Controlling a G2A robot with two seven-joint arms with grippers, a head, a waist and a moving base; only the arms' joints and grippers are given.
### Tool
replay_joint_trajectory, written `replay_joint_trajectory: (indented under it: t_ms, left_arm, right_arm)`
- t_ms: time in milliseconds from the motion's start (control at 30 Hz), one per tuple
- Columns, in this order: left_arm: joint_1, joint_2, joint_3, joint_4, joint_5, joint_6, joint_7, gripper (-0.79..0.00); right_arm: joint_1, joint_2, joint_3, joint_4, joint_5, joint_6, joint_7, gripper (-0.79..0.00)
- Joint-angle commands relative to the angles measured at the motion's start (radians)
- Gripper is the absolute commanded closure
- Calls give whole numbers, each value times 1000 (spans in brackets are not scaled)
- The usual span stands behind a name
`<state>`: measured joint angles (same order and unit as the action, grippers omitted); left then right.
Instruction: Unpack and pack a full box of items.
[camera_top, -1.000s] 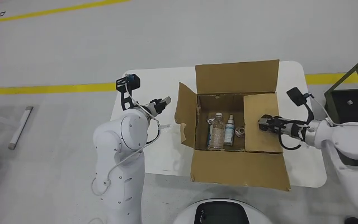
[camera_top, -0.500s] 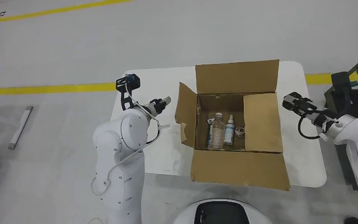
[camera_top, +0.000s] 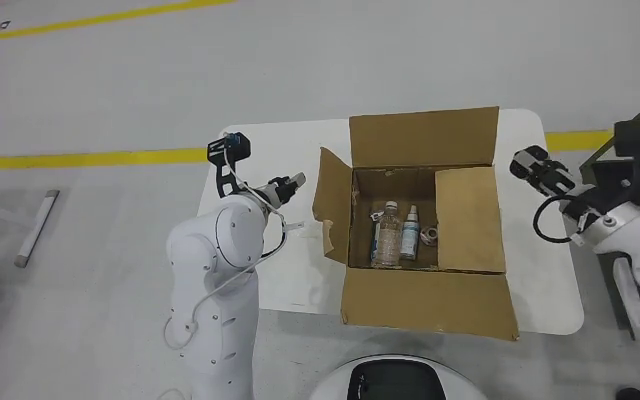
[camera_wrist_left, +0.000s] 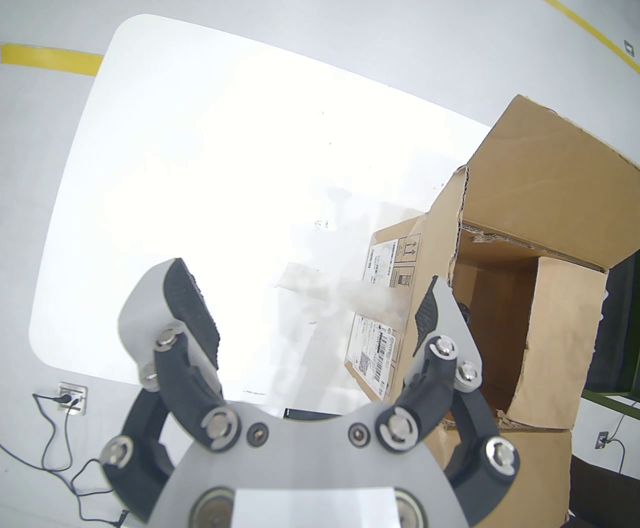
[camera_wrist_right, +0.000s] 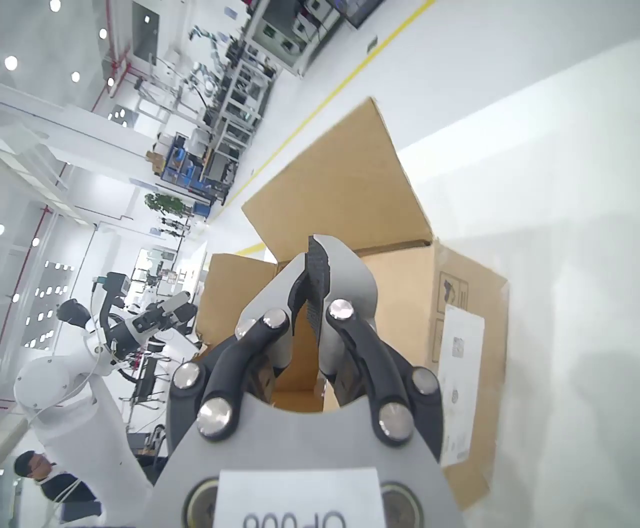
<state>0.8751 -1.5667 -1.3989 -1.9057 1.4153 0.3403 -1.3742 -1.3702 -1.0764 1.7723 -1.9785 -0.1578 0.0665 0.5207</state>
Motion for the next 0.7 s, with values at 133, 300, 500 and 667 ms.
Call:
replay_joint_trajectory:
  t_ms: [133, 300, 500, 667]
  left_arm:
    - [96, 11, -1, -51, -42, -160, 198, 0]
    - [162, 29, -2, -73, 59, -325, 269, 0]
    - [210, 43, 6, -71, 86, -456, 329, 0]
    - [233, 47, 28, -58, 91, -465, 336, 0]
  right_arm:
    - [-33, -4, 2, -25, -113, -141, -173, 0]
    - [-49, -5, 19, -30, -139, -159, -221, 0]
    - [-65, -3, 43, -30, -258, -138, -259, 0]
    - [-78, -6, 54, 18, -374, -37, -322, 0]
